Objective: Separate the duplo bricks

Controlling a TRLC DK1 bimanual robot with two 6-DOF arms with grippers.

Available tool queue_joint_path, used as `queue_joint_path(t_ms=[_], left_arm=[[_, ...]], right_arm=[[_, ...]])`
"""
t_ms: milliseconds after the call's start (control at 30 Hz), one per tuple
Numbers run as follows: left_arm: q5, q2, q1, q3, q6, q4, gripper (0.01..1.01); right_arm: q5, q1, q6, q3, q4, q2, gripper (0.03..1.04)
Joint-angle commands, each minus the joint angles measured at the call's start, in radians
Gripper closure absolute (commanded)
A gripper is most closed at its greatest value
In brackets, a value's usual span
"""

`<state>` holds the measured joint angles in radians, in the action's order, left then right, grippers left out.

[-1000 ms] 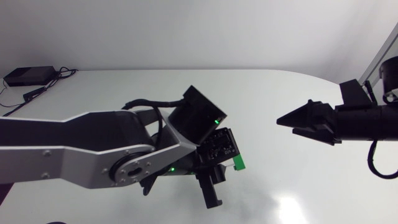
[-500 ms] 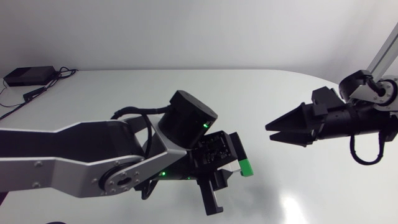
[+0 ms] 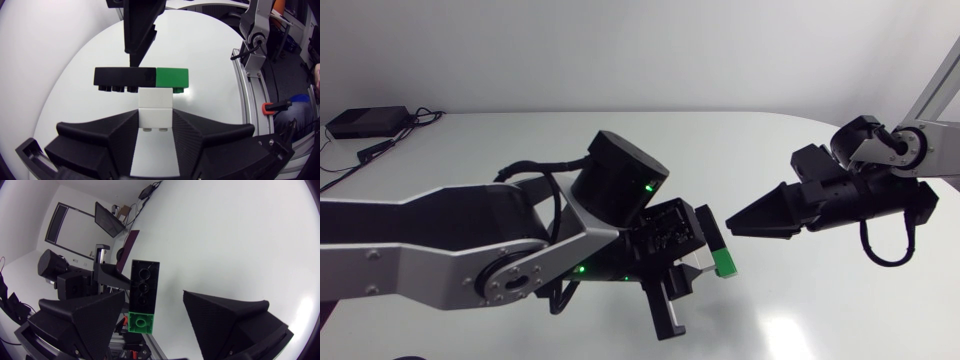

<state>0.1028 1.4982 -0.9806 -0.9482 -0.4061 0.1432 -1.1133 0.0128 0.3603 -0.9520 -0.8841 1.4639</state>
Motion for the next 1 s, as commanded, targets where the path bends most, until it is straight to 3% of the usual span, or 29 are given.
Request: queue_joint_path(t_ms=[0,67,200,400,967], left_arm=[[0.014,0.019,0.007,-0.026,0.013,-0.017,0.746],[0.014,0.022,0.005,-0.027,0.013,-0.017,0.746],[0.014,0.025,0.005,-0.027,0.013,-0.017,0.746],[0.015,0.025,-0.003,-0.027,0.013,-0.017,0.746],[0.029,0.03,-0.02,-0.037,0.018,-0.014,0.746]], right_arm=[[-0.01,-0.025,0.028,-0.011,-0.016,0.018,0.25],[-0.01,-0.039,0.028,-0.013,-0.018,0.016,0.25],[-0.014,-0.059,0.028,-0.014,-0.015,0.01,0.44],[-0.017,-0.076,0.02,-0.013,-0.009,0.007,0.59],[-0.019,-0.131,0.016,-0.005,-0.006,0.001,0.61]])
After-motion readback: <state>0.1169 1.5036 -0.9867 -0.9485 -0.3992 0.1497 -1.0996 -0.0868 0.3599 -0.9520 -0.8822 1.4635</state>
